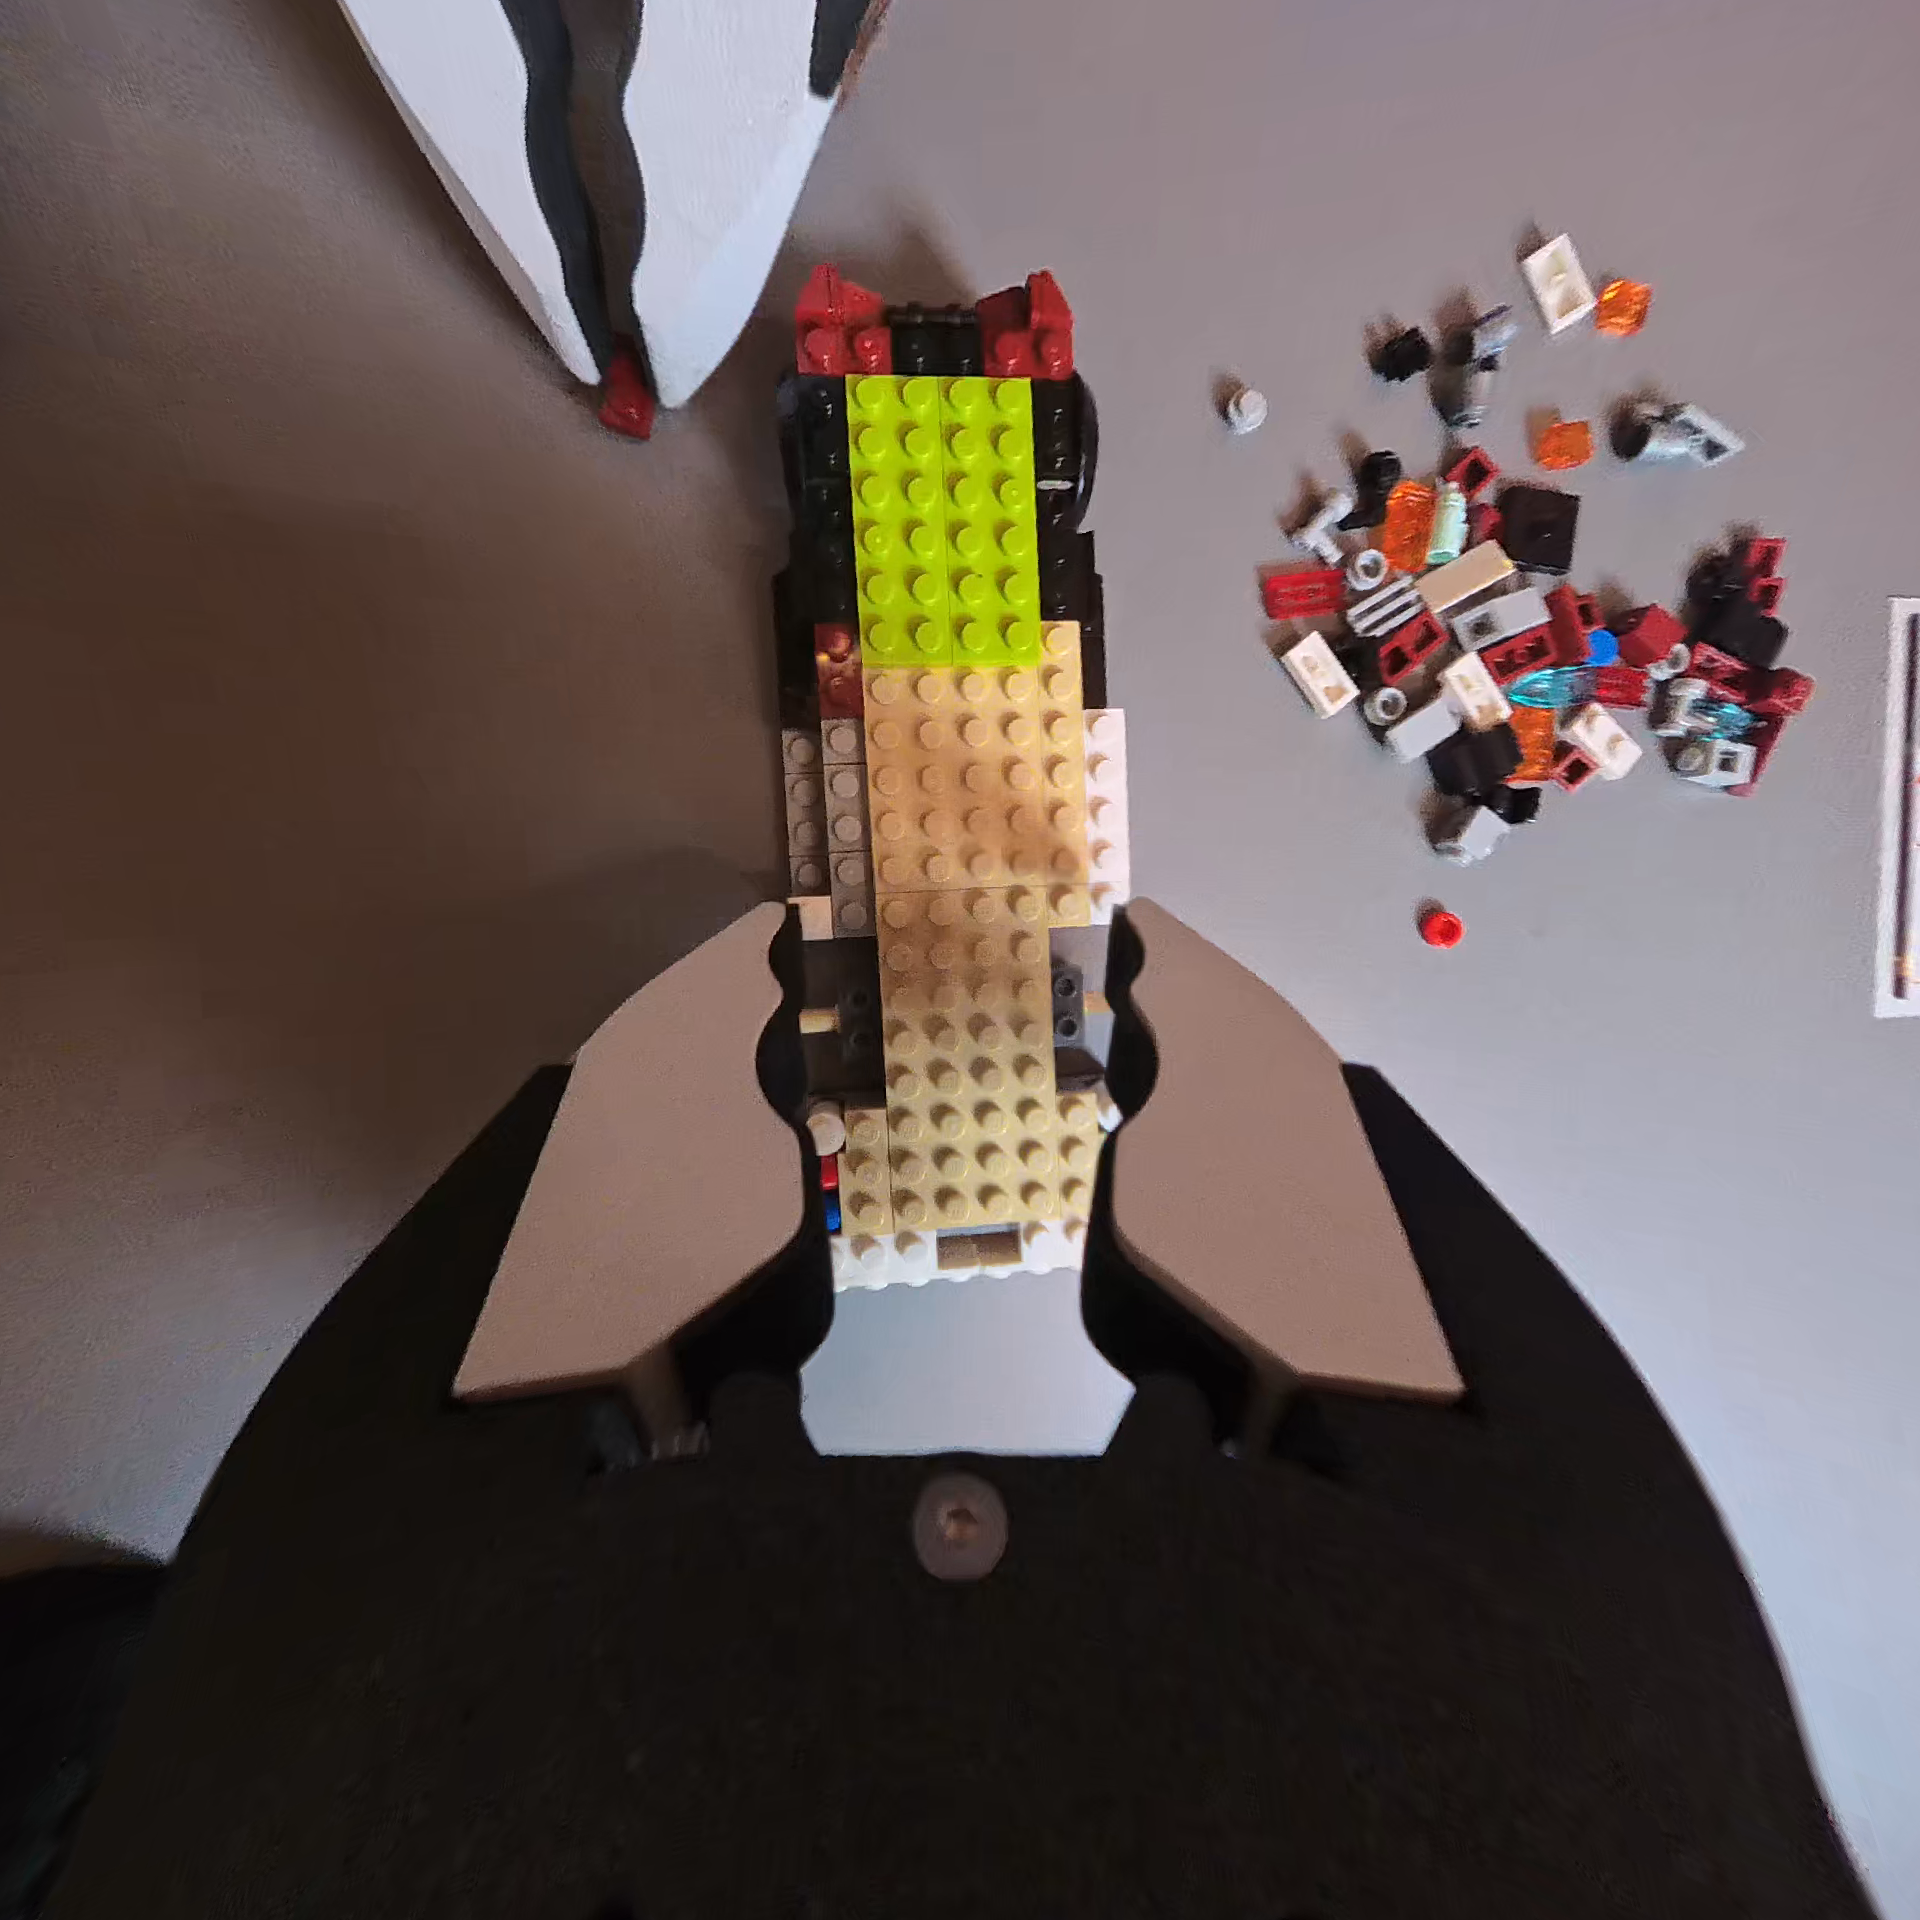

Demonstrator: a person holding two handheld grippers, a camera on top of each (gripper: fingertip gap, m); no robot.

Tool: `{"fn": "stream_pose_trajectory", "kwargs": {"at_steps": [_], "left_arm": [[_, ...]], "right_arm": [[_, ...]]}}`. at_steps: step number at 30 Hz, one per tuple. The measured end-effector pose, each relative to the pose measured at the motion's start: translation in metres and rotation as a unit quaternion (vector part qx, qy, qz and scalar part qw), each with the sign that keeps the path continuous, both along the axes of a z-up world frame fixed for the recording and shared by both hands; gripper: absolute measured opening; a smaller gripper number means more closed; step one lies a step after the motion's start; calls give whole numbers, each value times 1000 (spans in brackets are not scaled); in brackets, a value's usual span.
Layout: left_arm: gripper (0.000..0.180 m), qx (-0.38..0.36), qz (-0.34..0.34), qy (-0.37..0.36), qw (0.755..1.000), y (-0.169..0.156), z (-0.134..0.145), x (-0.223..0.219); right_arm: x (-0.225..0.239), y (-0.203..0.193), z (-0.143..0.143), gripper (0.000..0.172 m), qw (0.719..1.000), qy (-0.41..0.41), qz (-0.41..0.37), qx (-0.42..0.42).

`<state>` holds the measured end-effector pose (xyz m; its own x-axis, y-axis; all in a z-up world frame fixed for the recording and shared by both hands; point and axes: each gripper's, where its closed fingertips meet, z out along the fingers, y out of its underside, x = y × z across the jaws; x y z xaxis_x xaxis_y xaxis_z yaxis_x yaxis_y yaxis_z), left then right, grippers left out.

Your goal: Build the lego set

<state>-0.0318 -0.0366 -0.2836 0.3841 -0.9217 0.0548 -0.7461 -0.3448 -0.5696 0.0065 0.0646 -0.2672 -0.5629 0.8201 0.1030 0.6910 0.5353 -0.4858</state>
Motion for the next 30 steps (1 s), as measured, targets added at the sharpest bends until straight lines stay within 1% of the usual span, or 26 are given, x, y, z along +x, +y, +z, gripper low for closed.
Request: {"fn": "stream_pose_trajectory", "kwargs": {"at_steps": [2, 3, 4, 7, 10, 14, 15, 17, 19, 21, 22, 24, 26, 28, 30], "left_arm": [[8, 3, 1, 3, 1000, 1, -3, -2], [11, 4, 1, 2, 1000, 1, -4, -2], [14, 2, 2, 0, 1000, 1, -5, -3], [15, 2, 6, -9, 1000, 3, -4, -4], [22, -1, 2, -24, 1000, 1, 0, -4], [28, -5, 13, -79, 997, 4, 20, -6], [28, -3, 20, -95, 995, 7, 27, -9], [29, 17, 45, -131, 990, 19, 42, -18], [29, 54, 91, -167, 980, 42, 56, -32], [29, 92, 151, -182, 967, 71, 63, -52], [29, 108, 177, -177, 962, 86, 63, -64], [28, 130, 223, -148, 955, 112, 54, -88], [28, 146, 255, -114, 949, 132, 41, -108], [28, 148, 274, -107, 944, 140, 34, -117], [27, 156, 275, -105, 943, 139, 30, -120]], "right_arm": [[2, 2, -1, 47, 1000, -13, 1, 0], [3, 7, -3, 38, 1000, -17, -3, 9], [4, 13, -5, 34, 1000, -22, -11, 20], [7, 19, -7, 34, 999, -25, -34, -8], [9, 22, -7, 34, 999, -23, -42, -20], [13, 26, -6, 34, 998, -28, -48, -18], [13, 26, -2, 37, 998, -22, -45, -24], [5, 27, 15, 42, 998, 9, -46, -45], [-11, 39, 38, 43, 995, 58, -58, -53], [-33, 62, 56, 38, 991, 107, -76, -35], [-44, 75, 59, 34, 989, 120, -86, -24], [-69, 99, 58, 24, 986, 132, -105, -5], [-92, 118, 46, 17, 986, 119, -115, -1], [-109, 128, 28, 10, 989, 95, -116, -12], [-121, 134, 12, 5, 990, 69, -117, -25]]}}
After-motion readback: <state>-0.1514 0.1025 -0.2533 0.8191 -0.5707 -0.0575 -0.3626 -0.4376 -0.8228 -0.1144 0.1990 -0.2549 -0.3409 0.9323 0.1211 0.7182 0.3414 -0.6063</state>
